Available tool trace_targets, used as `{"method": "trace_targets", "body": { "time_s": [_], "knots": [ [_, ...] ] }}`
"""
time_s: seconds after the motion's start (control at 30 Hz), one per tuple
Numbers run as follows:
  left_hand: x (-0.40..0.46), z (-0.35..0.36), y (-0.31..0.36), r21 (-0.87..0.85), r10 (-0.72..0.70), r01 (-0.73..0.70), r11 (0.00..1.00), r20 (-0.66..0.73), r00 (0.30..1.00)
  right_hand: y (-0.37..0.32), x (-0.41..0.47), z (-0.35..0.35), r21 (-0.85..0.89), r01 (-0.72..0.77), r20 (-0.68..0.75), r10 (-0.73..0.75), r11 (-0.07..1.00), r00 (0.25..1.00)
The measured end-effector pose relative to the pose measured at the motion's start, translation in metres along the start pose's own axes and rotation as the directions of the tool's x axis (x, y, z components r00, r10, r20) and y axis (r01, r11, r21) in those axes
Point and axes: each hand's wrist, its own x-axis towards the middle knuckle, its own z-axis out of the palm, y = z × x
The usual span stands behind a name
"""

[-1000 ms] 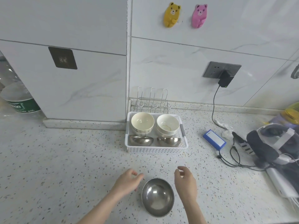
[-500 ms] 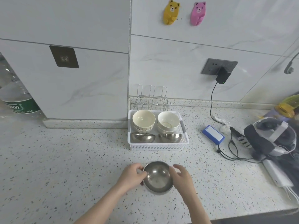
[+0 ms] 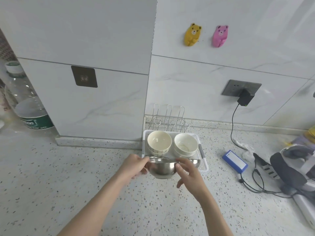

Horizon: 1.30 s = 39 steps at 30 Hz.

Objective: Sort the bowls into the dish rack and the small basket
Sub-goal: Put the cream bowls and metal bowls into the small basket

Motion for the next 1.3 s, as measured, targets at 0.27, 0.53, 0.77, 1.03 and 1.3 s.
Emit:
{"method": "trace_targets", "body": {
  "time_s": [0.27,0.53,0.77,1.03,1.3],
  "knots": [
    [0.035,-0.006,0.037,0.122,0.008,-0.008,0.992,0.003,1.000,-0.019,0.057,-0.001,0.030,-0.036,-0.114,0.039,0.999,0.993],
    [0.069,-0.002,0.048,0.217,-0.093,0.106,0.971,-0.068,0.993,-0.013,0.096,0.002,0.001,-0.068,-0.118,0.068,0.998,0.991],
    [0.088,-0.001,0.044,0.207,-0.141,0.155,0.966,-0.082,0.987,0.003,0.111,0.006,0.020,-0.152,-0.087,0.153,0.988,0.984],
    [0.094,-0.004,0.046,0.253,-0.203,0.209,0.945,-0.052,0.978,0.003,0.120,-0.001,-0.020,-0.126,-0.106,0.123,0.992,0.987],
    [0.096,-0.003,0.049,0.301,-0.316,0.298,0.906,0.012,0.949,-0.002,0.127,-0.001,-0.108,-0.225,-0.027,0.223,0.968,0.974]
  ]
}}
